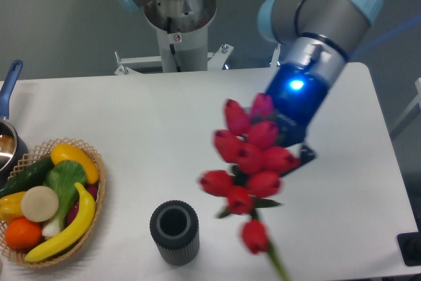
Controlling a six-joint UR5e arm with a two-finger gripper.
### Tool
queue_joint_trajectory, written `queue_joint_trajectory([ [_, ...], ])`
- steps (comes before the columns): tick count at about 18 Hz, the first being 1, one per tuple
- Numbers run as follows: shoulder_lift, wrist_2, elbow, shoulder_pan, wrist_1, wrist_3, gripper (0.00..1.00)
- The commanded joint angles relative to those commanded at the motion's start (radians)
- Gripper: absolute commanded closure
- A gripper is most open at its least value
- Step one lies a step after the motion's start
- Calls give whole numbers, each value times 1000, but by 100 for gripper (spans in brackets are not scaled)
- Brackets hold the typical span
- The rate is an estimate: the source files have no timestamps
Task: Pick up the flowers from the vase
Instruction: 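Carry the held tulips away from the vase and hold them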
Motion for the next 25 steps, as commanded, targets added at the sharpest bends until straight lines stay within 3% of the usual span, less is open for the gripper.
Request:
queue_joint_trajectory([
  [2, 0, 69, -5, 14, -40, 32, 100],
  [6, 0, 224, -3, 22, -195, 201, 100],
  [7, 0, 337, 6, 29, -300, 276, 100],
  [11, -2, 518, 6, 29, -363, 279, 100],
  [16, -17, 598, 17, 29, -406, 313, 100],
  [19, -37, 698, 47, 25, -488, 325, 100],
  [25, -71, 841, 66, -1, -551, 387, 100],
])
